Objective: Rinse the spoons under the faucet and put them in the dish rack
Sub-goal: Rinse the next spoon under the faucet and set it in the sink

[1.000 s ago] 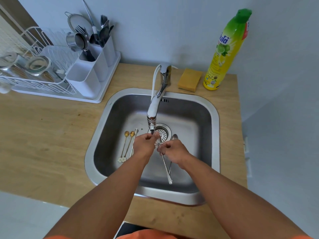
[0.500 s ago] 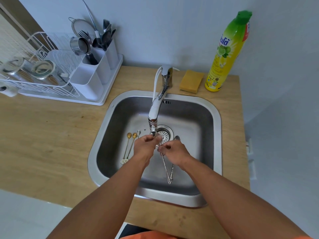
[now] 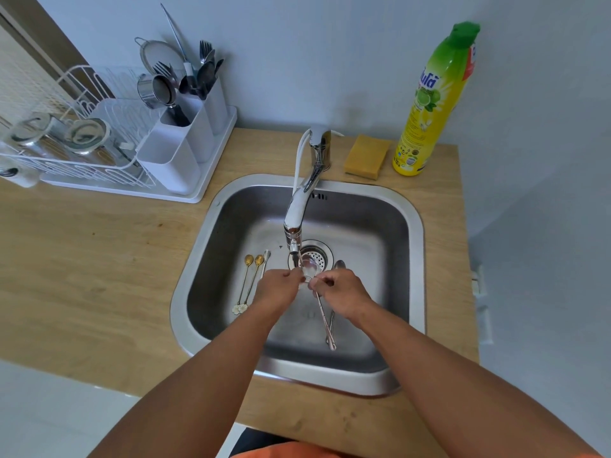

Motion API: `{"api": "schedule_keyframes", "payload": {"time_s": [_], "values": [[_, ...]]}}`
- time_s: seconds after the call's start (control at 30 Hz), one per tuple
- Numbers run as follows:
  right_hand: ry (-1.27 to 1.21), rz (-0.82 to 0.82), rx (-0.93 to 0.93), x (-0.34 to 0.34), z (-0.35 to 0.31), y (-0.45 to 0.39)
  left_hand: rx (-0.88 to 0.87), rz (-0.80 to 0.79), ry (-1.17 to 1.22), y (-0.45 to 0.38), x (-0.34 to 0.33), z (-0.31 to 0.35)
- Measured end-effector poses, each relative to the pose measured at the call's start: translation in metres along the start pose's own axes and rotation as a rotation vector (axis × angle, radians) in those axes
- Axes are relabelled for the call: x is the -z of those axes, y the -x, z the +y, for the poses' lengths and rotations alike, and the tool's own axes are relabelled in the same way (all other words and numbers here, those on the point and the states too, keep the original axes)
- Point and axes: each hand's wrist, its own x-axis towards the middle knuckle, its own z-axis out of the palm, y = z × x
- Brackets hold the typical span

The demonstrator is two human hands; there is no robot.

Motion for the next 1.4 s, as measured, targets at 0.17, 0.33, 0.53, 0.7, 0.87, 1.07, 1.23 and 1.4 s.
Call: {"api": "schedule_keyframes", "payload": {"time_s": [0.17, 0.33, 0.53, 0.7, 0.87, 1.07, 1.23, 1.4], "values": [[0.000, -0.015, -0.020, -0.001, 0.004, 0.002, -0.263, 0.142, -0.446, 0.001, 0.006, 0.004], [-0.004, -0.010, -0.002, -0.005, 0.003, 0.003, -0.381, 0.145, -0.771, 0.010, 0.009, 0.013], [-0.007, 0.011, -0.007, -0.005, 0.001, 0.004, -0.482, 0.219, -1.135, 0.017, 0.012, 0.013], [-0.039, 0.066, -0.005, -0.004, -0.004, 0.005, -0.431, 0.173, -1.154, 0.017, 0.012, 0.003], [-0.070, 0.090, -0.039, -0.001, -0.002, 0.007, -0.459, 0.145, -1.164, 0.021, 0.006, -0.007], [-0.092, 0.126, -0.059, -0.001, 0.004, 0.008, -0.516, 0.146, -1.180, 0.023, -0.001, -0.002], [-0.115, 0.124, -0.068, 0.000, 0.004, 0.009, -0.556, 0.196, -1.246, 0.014, 0.004, 0.016], [-0.186, 0.096, -0.044, -0.001, -0.001, 0.011, -0.531, 0.231, -1.047, 0.009, 0.006, 0.027]]}}
